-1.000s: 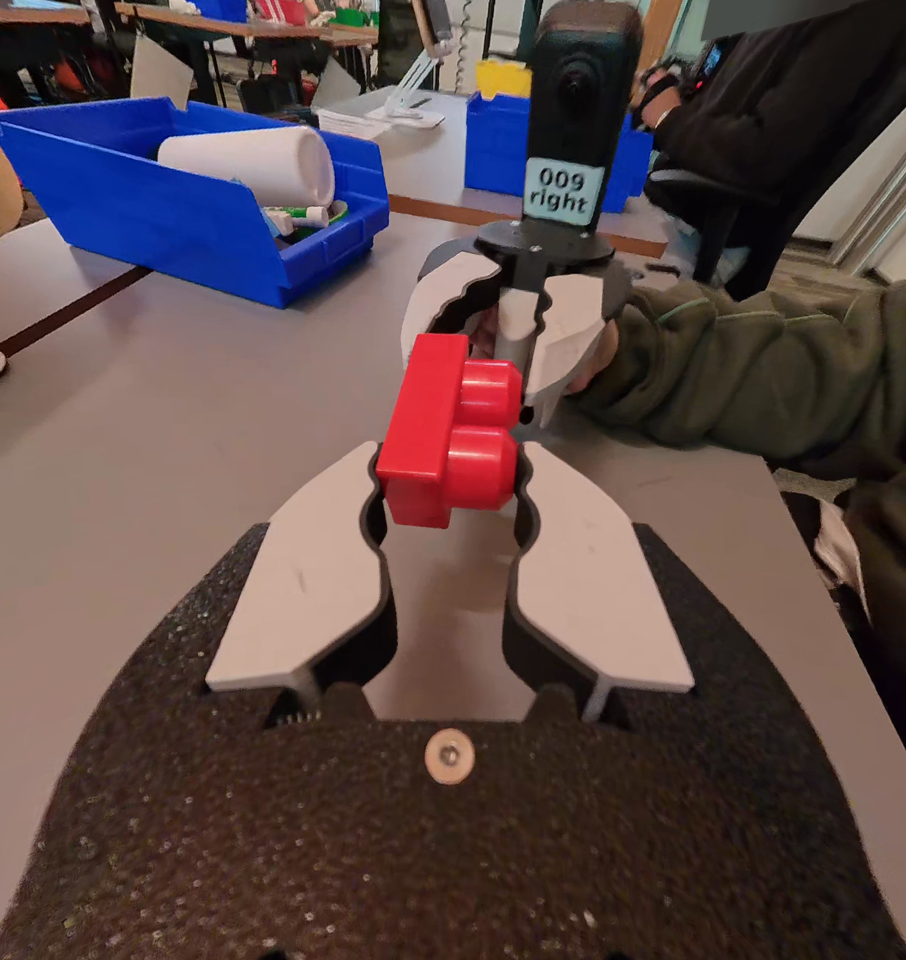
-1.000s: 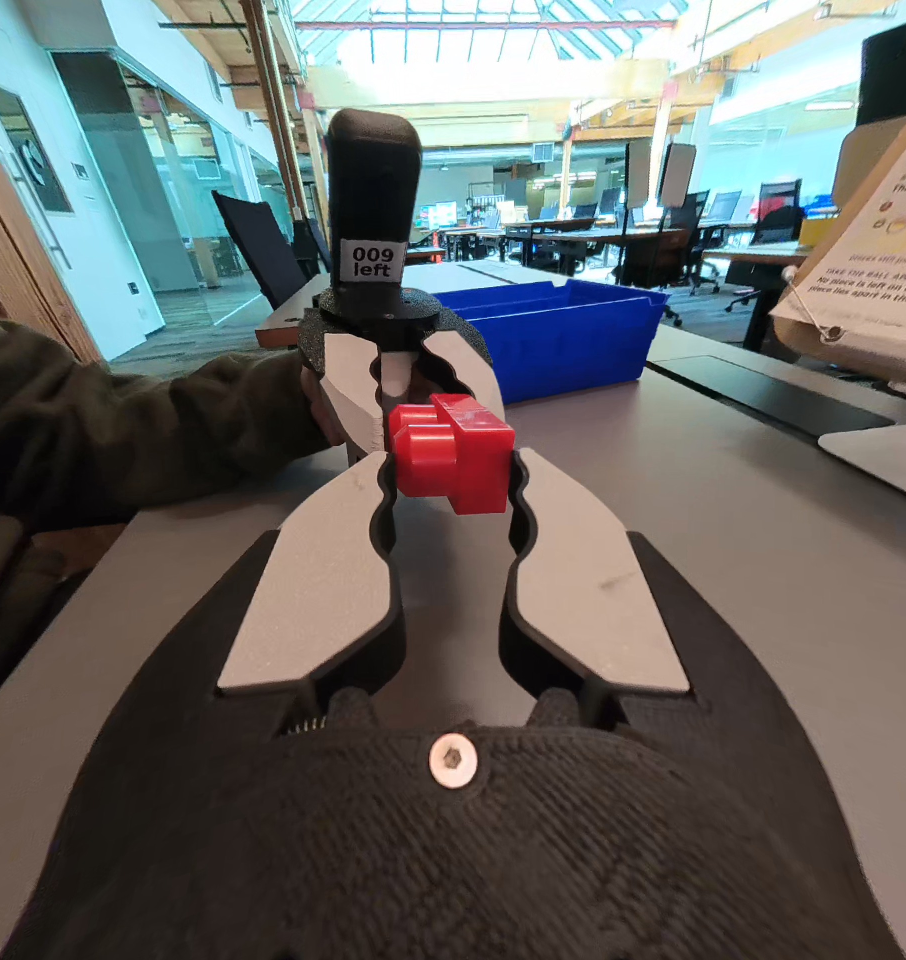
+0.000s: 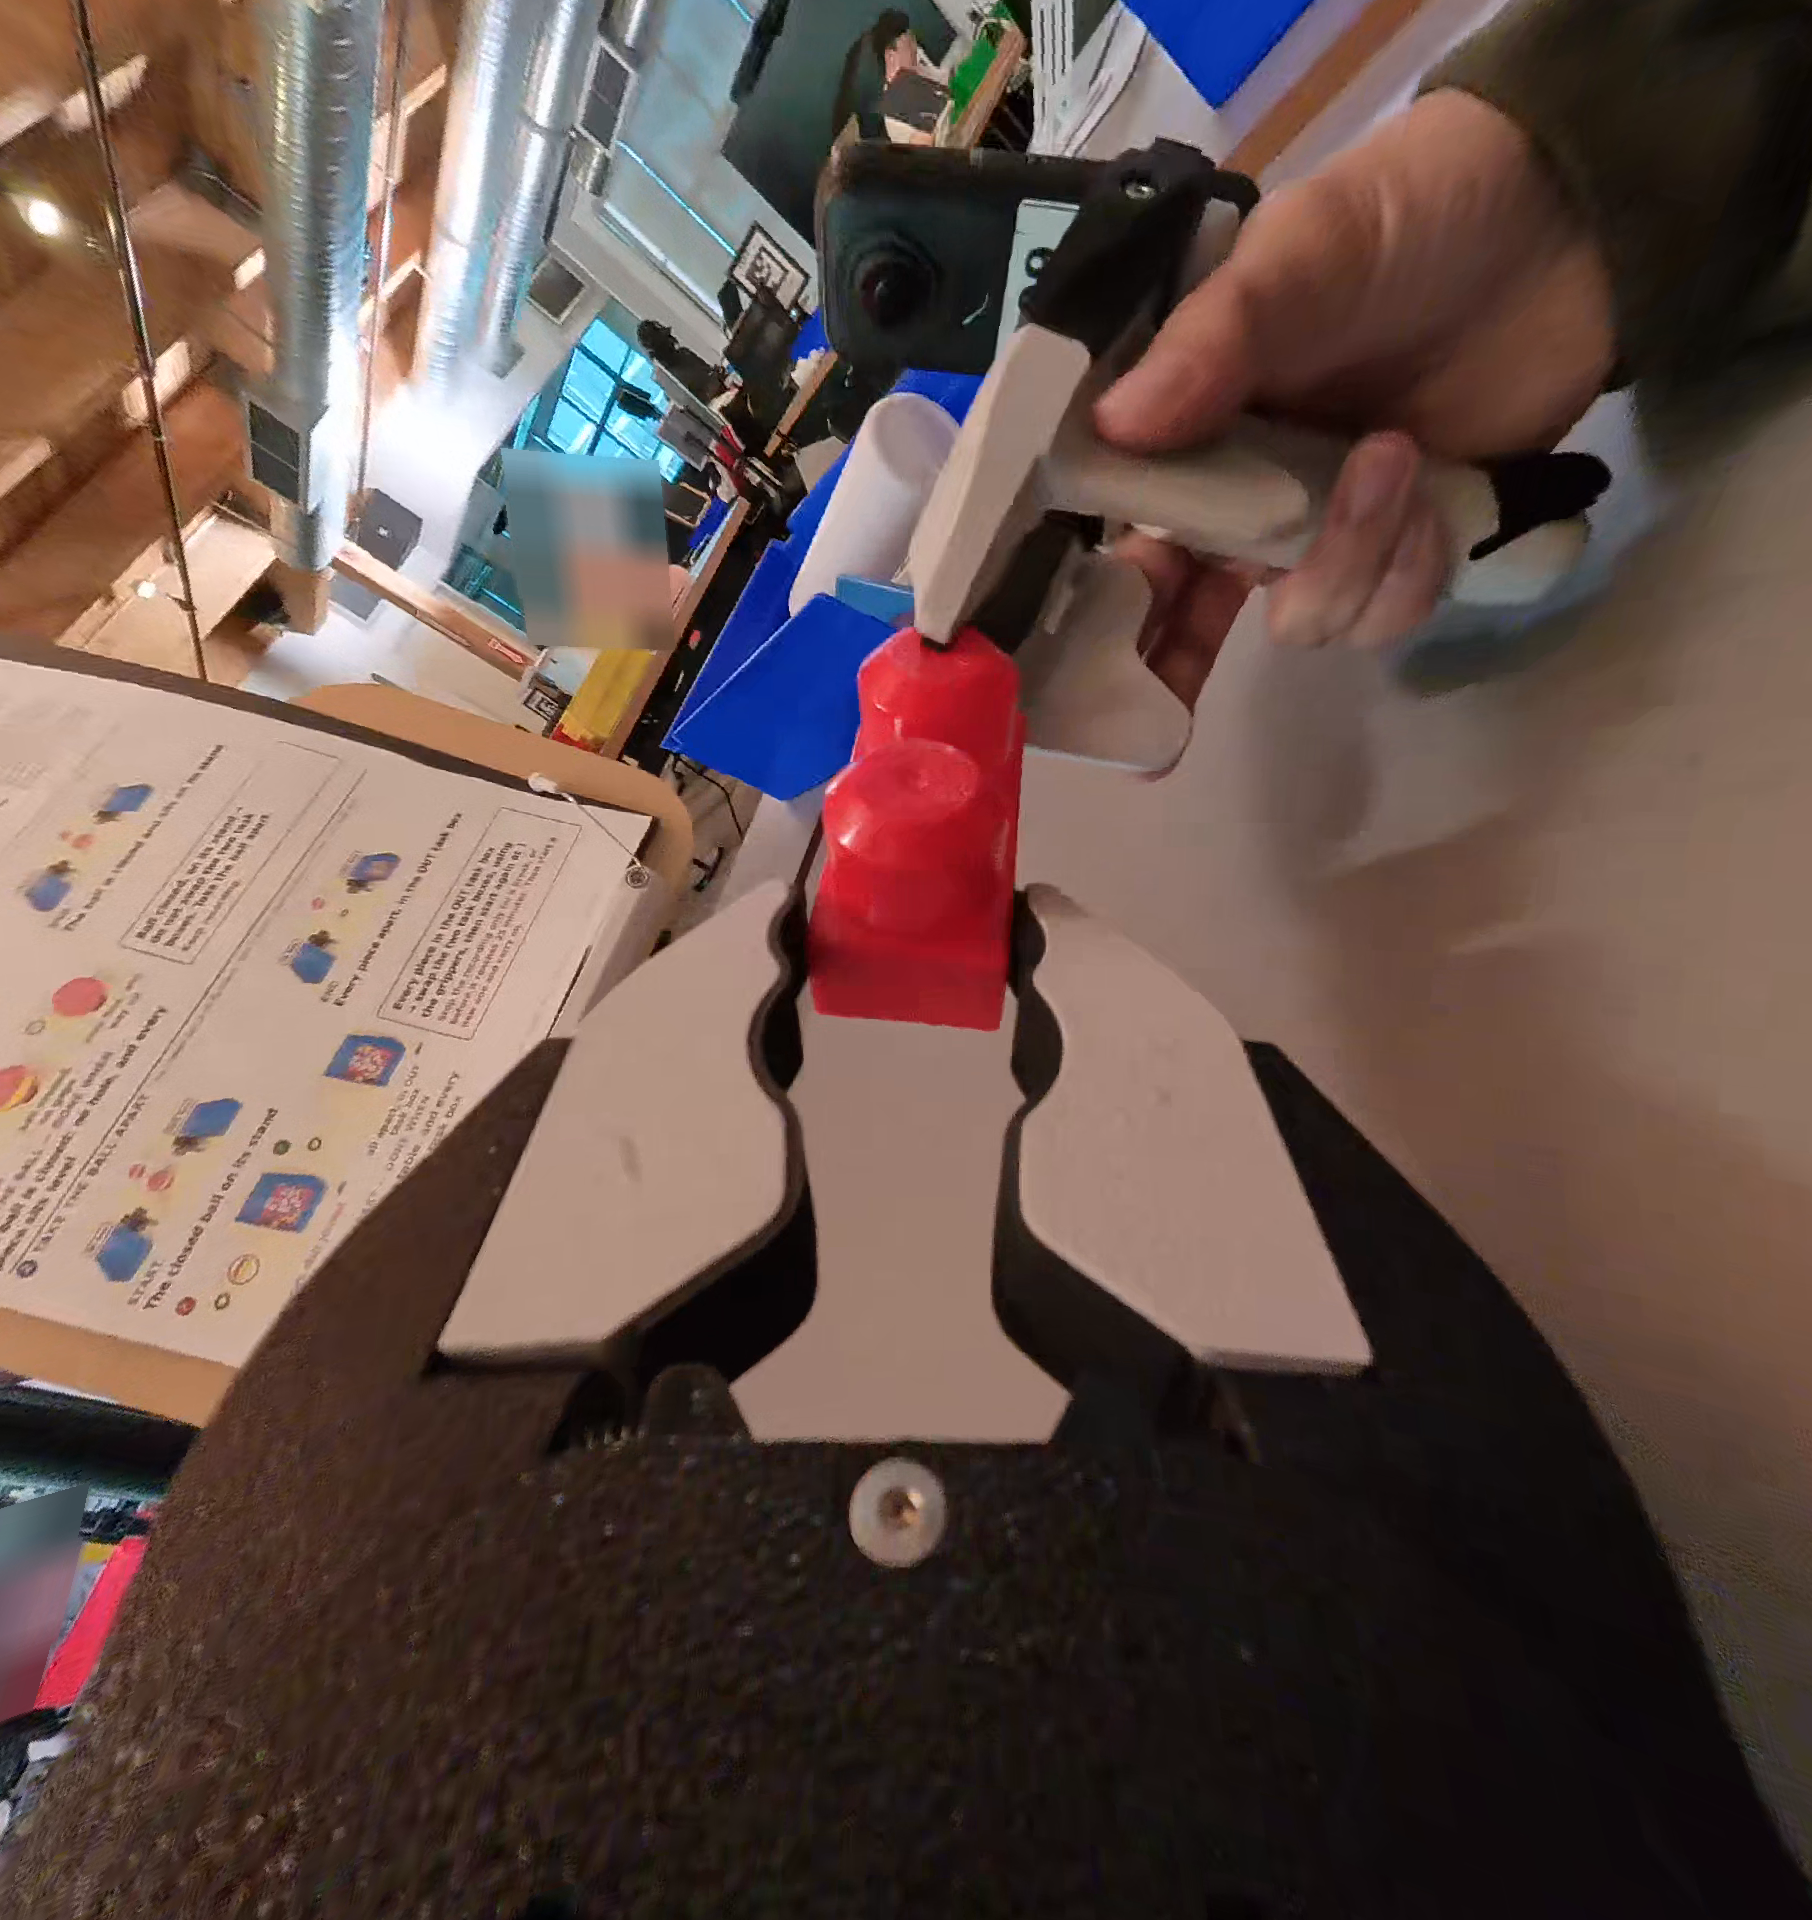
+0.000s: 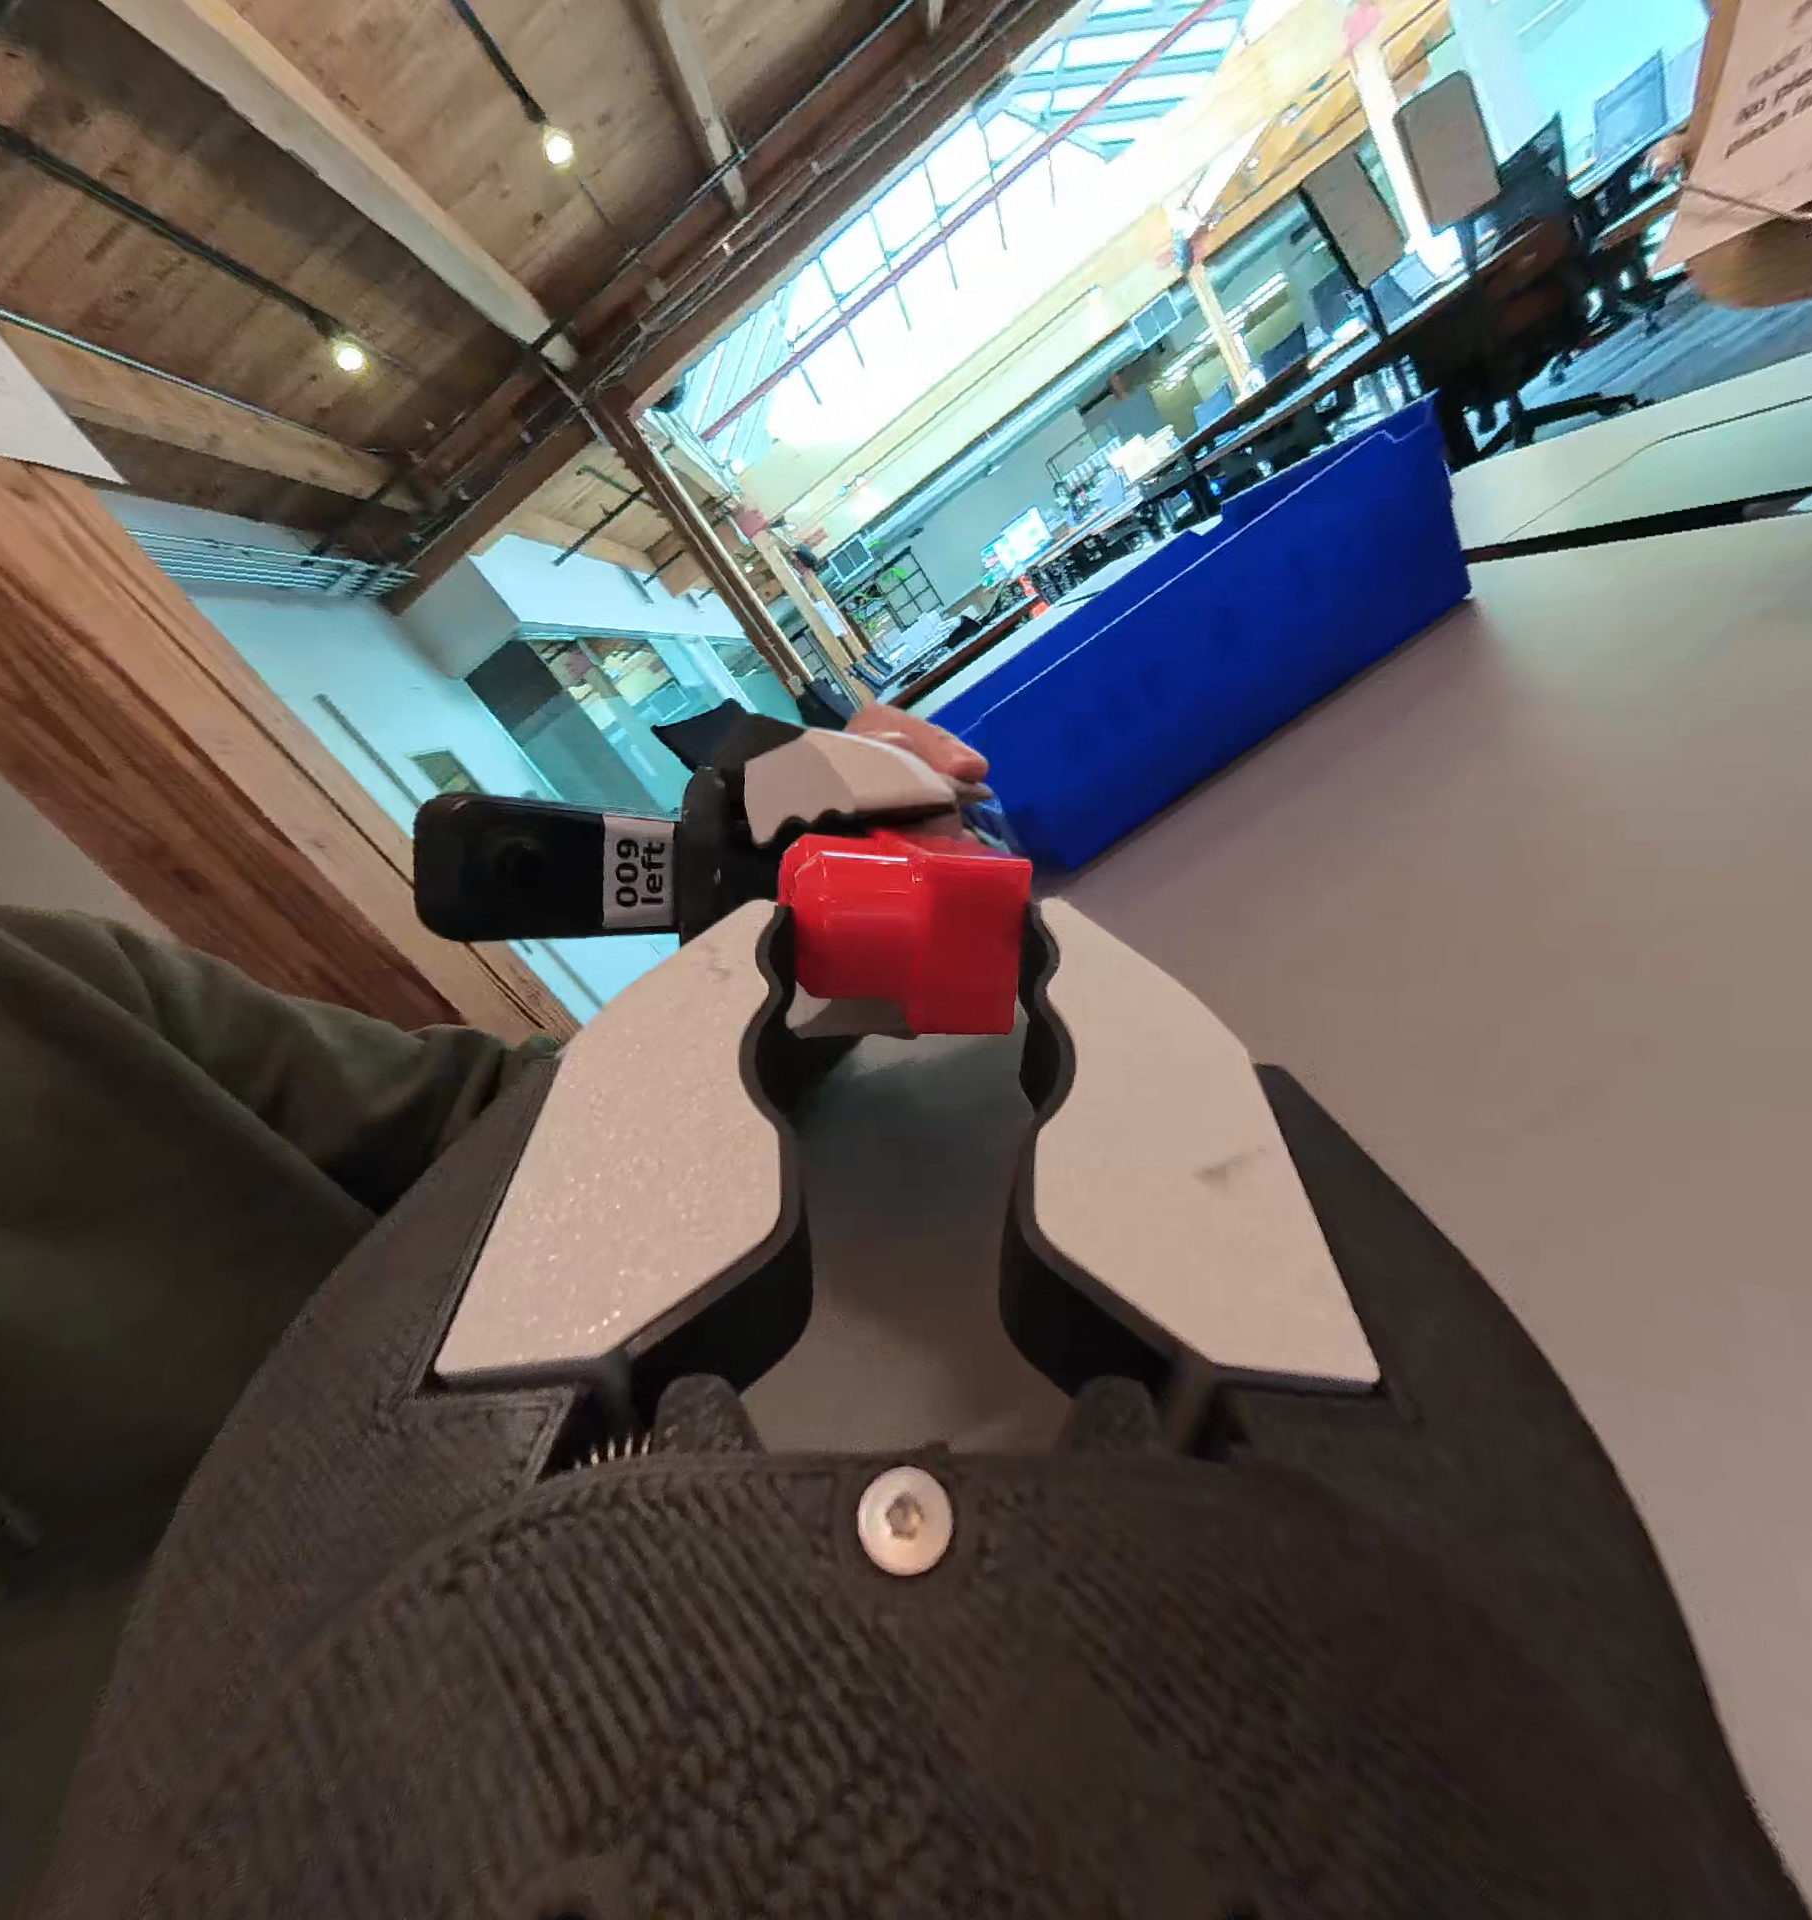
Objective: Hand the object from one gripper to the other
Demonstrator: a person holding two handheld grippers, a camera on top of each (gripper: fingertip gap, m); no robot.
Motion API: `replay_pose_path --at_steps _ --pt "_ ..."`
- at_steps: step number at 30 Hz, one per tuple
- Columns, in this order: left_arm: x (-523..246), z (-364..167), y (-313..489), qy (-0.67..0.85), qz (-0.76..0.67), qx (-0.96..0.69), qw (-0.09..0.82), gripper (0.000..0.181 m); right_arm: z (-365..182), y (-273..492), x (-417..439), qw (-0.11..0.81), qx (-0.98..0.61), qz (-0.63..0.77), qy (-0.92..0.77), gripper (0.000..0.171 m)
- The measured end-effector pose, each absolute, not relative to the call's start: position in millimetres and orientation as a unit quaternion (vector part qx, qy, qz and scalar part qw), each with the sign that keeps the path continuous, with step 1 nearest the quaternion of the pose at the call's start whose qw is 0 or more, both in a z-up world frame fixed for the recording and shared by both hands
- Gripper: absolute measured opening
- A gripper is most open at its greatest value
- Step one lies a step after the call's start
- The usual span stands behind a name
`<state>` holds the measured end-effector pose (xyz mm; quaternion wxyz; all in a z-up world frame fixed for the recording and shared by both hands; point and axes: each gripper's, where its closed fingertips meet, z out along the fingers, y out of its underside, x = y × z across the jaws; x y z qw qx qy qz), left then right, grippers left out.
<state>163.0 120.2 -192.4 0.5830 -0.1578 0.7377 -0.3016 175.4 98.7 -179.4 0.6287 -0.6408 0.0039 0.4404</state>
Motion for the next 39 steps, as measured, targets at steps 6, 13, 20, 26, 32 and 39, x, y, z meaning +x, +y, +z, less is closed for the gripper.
replay_pose_path --at_steps 6,13,20,26,32,39 --pt "163 -193 122 0.747 -0.321 -0.192 0.55 0.036 -180 99 176 0.634 -0.639 0.436 0.001 0.043" --pt "145 -192 111 0.735 -0.509 -0.303 0.33 0.036 -168 93 170 0.731 -0.64 0.188 -0.144 0.073" --pt "141 -203 105 0.741 -0.528 -0.325 0.259 0.036 -178 93 151 0.705 -0.654 0.192 -0.194 0.027" --pt "147 -196 108 0.715 -0.547 -0.331 0.282 0.04 -175 95 159 0.697 -0.668 0.196 -0.171 0.027" --pt "145 -182 115 0.698 -0.556 -0.316 0.322 0.045 -184 97 167 0.682 -0.693 0.146 -0.184 0.027" --pt "145 -197 111 0.723 -0.537 -0.329 0.284 0.028 -189 96 155 0.671 -0.694 0.144 -0.215 0.027"
